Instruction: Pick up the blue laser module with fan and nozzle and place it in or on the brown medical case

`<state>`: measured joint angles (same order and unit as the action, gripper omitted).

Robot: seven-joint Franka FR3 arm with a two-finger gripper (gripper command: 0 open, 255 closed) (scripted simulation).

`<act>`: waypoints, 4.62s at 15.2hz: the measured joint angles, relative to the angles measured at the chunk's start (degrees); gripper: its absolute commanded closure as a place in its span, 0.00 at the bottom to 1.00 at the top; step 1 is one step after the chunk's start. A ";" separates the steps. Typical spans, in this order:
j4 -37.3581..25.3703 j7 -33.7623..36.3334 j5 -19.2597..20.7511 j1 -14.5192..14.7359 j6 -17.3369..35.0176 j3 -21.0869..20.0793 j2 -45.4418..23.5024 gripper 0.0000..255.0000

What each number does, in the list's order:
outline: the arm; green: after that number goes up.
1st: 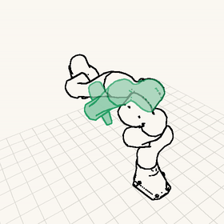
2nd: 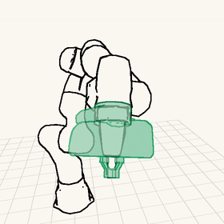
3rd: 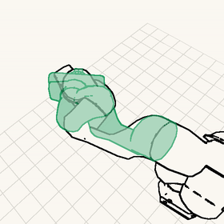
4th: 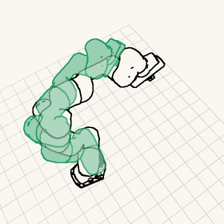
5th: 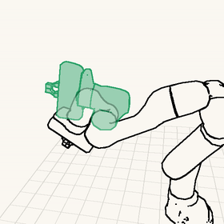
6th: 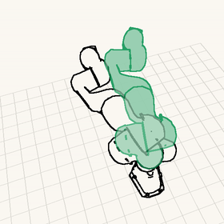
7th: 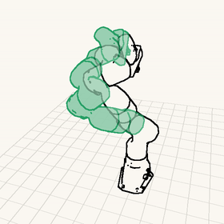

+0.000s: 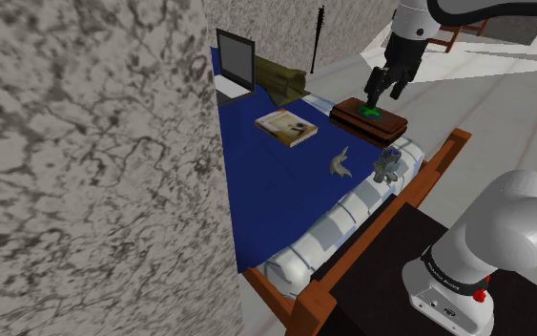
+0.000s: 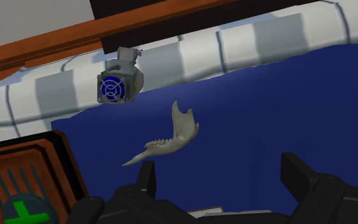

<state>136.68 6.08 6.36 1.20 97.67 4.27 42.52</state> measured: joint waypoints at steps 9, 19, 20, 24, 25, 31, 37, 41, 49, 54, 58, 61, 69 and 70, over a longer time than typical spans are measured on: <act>12.44 -4.87 4.15 -3.30 7.75 6.08 3.90 0.00; 23.71 -12.30 12.06 -9.71 20.15 16.32 1.77 0.00; 24.31 -12.66 12.57 -10.06 21.25 16.95 1.24 0.00; 26.36 -12.92 13.74 -10.59 25.06 18.24 -0.55 0.00; 26.89 -12.99 14.08 -10.73 26.23 18.63 -1.20 0.00; 28.03 -12.81 14.63 -10.82 28.86 19.21 -2.66 0.00; 28.00 -12.81 14.63 -10.82 28.91 19.21 -2.68 1.00; 28.00 -12.82 14.64 -10.83 28.90 19.22 -2.65 1.00; 26.21 -13.00 13.72 -10.63 24.71 18.20 -0.29 1.00; 23.51 -13.32 12.63 -10.36 19.85 17.09 1.91 1.00; 20.98 -13.56 11.75 -10.05 16.21 16.25 3.06 1.00; 19.29 -13.69 11.18 -9.91 13.52 15.59 4.06 1.00; 13.63 -14.05 9.64 -9.25 7.09 14.07 4.85 1.00; 13.00 -14.16 9.53 -9.23 6.39 13.97 4.93 1.00</act>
<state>149.69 -8.08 15.89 -8.03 104.06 18.23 47.45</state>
